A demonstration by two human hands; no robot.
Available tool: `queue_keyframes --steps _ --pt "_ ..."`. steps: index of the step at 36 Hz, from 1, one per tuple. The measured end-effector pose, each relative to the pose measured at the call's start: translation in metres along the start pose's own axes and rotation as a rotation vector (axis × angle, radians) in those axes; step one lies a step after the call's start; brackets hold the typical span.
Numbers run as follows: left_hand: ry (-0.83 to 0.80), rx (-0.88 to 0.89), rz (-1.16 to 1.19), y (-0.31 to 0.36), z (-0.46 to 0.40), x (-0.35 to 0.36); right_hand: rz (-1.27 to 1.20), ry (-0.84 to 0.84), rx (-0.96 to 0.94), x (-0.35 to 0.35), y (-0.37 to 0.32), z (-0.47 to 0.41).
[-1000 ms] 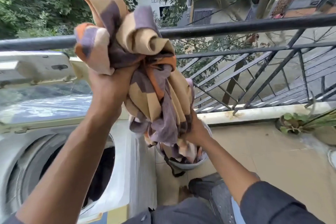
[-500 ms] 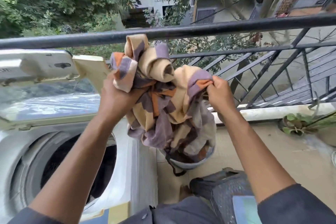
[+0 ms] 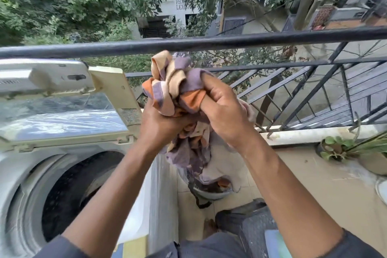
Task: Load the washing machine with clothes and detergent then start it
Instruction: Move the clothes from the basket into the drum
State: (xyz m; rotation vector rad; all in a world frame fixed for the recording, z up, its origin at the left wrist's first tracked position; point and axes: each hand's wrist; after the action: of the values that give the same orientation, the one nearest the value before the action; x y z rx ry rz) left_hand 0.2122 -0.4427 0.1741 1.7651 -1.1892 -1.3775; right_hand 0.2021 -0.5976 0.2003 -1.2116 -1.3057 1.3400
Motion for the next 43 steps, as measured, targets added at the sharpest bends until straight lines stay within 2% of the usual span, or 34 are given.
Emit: queue_keyframes --steps 2,5,7,9,12,14,16,19,23,24,27,28,29,32,35,43 --pt "0.133 -0.044 -0.029 -0.001 0.001 0.002 -0.026 -0.066 0.027 -0.003 0.002 0.002" --pt "0.183 -0.063 -0.078 -0.004 0.000 0.000 0.028 -0.090 0.020 -0.013 0.011 0.005" --pt "0.216 -0.052 -0.075 -0.004 0.000 -0.002 0.022 -0.003 -0.015 -0.016 0.025 0.009" --pt "0.264 -0.047 -0.054 -0.002 -0.001 -0.006 0.031 0.158 0.008 -0.019 0.048 0.016" --pt "0.328 -0.022 0.069 0.004 -0.004 -0.017 0.227 0.366 0.154 -0.029 0.103 0.028" --pt "0.322 -0.024 0.107 0.015 -0.005 -0.025 0.366 0.343 0.322 -0.035 0.141 0.036" --pt "0.352 -0.001 0.162 0.020 -0.009 -0.031 0.541 0.251 0.484 -0.037 0.174 0.038" --pt "0.435 0.030 0.237 0.022 -0.012 -0.041 0.742 0.154 0.601 -0.036 0.207 0.029" --pt "0.458 0.001 0.313 0.029 -0.012 -0.049 0.662 0.249 0.738 -0.031 0.250 0.009" --pt "0.458 -0.015 0.320 0.029 -0.011 -0.051 0.656 0.232 0.746 -0.027 0.252 0.005" --pt "0.473 -0.022 0.334 0.026 -0.010 -0.058 0.727 0.016 0.775 -0.020 0.244 -0.004" --pt "0.479 -0.029 0.321 0.024 -0.010 -0.060 0.707 0.007 0.783 -0.022 0.250 -0.009" --pt "0.479 -0.030 0.306 0.021 -0.011 -0.061 0.669 0.032 0.798 -0.021 0.247 -0.010" --pt "0.454 -0.014 0.254 0.011 -0.010 -0.067 0.470 0.248 0.831 -0.025 0.237 -0.011" --pt "0.409 0.001 0.177 0.006 -0.009 -0.072 0.429 0.425 0.800 -0.035 0.202 -0.008" --pt "0.236 -0.084 -0.113 0.001 0.007 -0.049 0.414 0.568 0.591 -0.065 0.109 -0.027"
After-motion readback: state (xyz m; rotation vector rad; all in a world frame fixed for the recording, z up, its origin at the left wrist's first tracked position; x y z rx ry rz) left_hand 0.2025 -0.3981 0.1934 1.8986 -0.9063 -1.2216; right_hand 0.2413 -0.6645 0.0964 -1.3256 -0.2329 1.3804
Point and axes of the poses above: each hand's wrist, its own z-axis away from the middle knuckle, its own x-axis out of the palm, y = z × x, and after that the axes turned 12 degrees about x, right-handed
